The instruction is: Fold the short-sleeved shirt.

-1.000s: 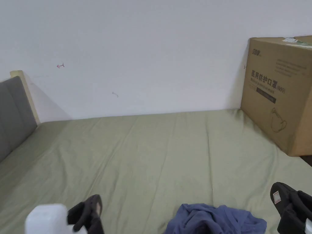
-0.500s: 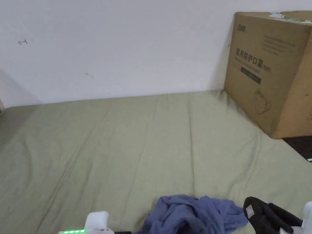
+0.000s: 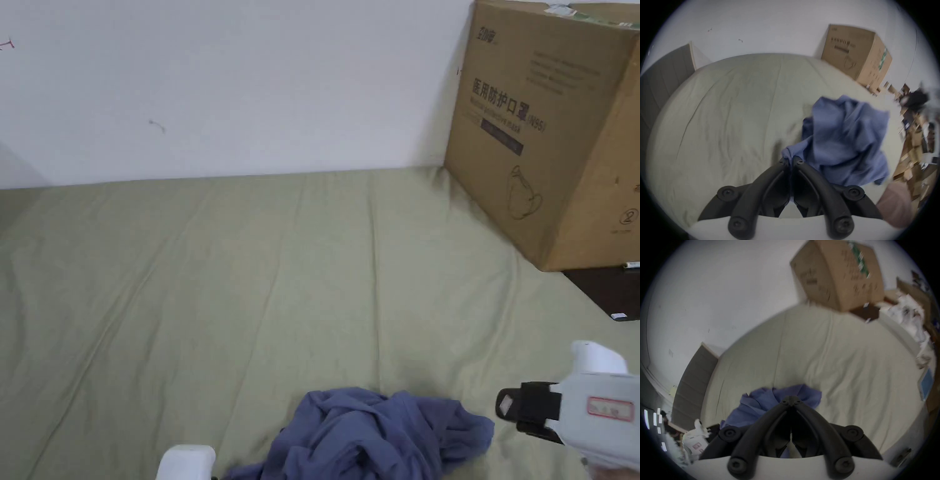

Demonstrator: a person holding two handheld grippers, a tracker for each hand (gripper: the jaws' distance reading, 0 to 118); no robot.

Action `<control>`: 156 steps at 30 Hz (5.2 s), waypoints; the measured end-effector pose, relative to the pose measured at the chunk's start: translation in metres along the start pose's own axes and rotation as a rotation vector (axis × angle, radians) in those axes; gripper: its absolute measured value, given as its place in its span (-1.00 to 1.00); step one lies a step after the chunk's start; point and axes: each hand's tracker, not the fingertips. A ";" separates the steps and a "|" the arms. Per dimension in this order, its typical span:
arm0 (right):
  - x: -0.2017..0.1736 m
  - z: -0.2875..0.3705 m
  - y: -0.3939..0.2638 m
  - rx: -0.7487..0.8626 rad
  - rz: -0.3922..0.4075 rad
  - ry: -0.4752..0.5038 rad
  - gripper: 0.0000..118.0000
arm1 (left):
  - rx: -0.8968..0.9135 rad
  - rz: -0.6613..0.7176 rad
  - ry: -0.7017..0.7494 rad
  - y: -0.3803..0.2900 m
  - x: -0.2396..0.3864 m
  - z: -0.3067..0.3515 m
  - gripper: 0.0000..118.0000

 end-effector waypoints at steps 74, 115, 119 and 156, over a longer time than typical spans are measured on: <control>-0.214 0.104 0.203 0.444 0.363 0.012 -0.80 | 0.639 0.013 0.140 0.299 -0.103 0.198 -0.94; -0.046 0.065 -0.077 0.032 0.319 -0.040 1.00 | 0.039 0.034 0.173 -0.007 -0.142 0.182 0.92; -0.082 0.096 -0.097 0.088 0.403 -0.001 0.98 | 0.157 0.054 0.058 -0.002 -0.117 0.202 0.82; -0.070 -0.044 -0.007 0.095 0.229 0.027 -1.00 | -0.204 -0.396 0.265 0.134 -0.165 -0.124 -0.93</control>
